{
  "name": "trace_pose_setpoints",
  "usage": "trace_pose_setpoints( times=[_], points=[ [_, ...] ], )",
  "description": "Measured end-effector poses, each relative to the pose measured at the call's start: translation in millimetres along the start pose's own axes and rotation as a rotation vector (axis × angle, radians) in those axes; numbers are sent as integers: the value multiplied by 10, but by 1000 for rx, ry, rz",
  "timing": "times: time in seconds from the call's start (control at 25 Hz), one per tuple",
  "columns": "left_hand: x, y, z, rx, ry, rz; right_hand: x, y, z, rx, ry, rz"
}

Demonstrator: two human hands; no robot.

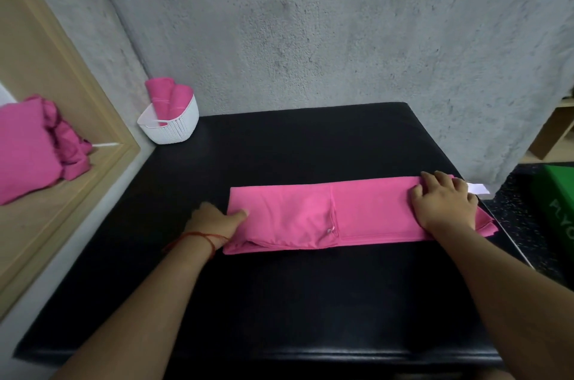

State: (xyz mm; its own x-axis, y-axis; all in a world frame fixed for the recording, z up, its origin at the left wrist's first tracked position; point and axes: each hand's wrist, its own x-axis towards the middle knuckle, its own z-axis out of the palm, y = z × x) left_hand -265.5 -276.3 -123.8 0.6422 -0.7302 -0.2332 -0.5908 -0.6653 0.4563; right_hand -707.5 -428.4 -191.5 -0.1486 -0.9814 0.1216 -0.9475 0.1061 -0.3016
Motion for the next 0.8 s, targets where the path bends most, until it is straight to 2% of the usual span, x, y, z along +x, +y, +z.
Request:
trace_pose_setpoints(
  times=[0.04, 0.12, 0.28, 0.4, 0.48, 0.56, 0.64, 0.72, 0.8],
  points=[
    [59, -85, 5, -82, -116, -88, 3, -1, -4, 5, -4, -5],
    [83, -109, 59, -181, -215, -97, 10, -13, 7, 12, -18, -11],
    [90, -35, 45, -59, -302, -4, -28, -13, -62, -22, -112, -41],
    [190, 124, -225, 6, -500, -72, -122, 55, -297, -254, -94, -137],
    [302, 267, -419, 96, -565, -17, -219, 70, -516, -379, -195, -189],
    [414, 510, -566, 275, -482, 134, -310, 17, -743, -362, -376, -205],
    [545, 872, -626, 406, -310, 346, -435, -76, -867, -179, -542, -215],
    [676, 1292, -641, 384, -136, 514, -638, -152, -861, 45, -657, -230],
    [917, 1653, -717, 243, 59, 577, -839, -383, -775, 324, -687, -202]
  ],
)
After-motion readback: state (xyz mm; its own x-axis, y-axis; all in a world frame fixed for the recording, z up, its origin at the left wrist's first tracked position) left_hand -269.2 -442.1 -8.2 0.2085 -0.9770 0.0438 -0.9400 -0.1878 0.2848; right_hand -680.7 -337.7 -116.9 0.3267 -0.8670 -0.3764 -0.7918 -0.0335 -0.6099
